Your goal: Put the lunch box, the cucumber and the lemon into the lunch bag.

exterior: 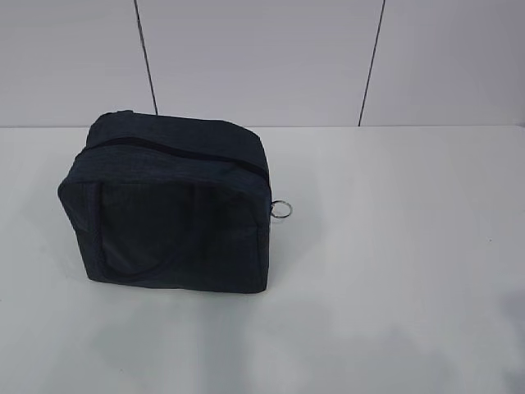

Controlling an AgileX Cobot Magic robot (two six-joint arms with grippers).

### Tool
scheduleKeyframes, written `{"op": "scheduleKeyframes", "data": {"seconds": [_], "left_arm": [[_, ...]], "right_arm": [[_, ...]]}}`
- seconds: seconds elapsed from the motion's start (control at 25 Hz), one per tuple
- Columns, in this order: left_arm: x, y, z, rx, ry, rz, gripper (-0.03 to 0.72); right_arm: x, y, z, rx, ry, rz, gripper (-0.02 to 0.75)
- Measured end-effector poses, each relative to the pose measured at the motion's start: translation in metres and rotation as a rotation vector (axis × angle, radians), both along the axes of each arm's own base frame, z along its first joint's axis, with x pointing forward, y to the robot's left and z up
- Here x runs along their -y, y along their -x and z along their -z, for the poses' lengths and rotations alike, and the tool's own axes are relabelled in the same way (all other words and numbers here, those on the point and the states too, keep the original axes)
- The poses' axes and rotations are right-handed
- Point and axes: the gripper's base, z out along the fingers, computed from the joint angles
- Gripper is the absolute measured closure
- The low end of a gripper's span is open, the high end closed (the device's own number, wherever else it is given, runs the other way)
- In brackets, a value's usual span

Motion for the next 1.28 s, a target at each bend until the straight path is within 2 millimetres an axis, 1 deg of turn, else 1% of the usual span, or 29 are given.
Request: {"op": "scheduleKeyframes", "data": {"seconds": [0.4,0.48,0.68,0.76,1.28], "left_arm": [[0.0004,0.0002,0.0001,-0.002,0.002,-0.022,0.391],[0.0007,0.0003,0.0001,-0.002,0.002,-0.056,0.391],[0.0016,0.0007,0.0001,-0.002,0.001,-0.181,0.391],[0.0018,0.0007,0.0001,-0.002,0.001,-0.208,0.391],[0.0018,0.0007,0.0001,-0.002,0.001,-0.209,0.392]], "right_arm": [[0.0000,0.0000,0.0000,0.000,0.000,0.005,0.360],[-0.0003,0.0003,0.0000,0.000,0.000,0.032,0.360],[-0.0019,0.0013,0.0003,-0.001,0.000,0.174,0.360],[-0.0021,0.0015,0.0003,-0.001,0.000,0.190,0.360],[-0.0019,0.0015,0.0002,-0.001,0.002,0.189,0.360]]}}
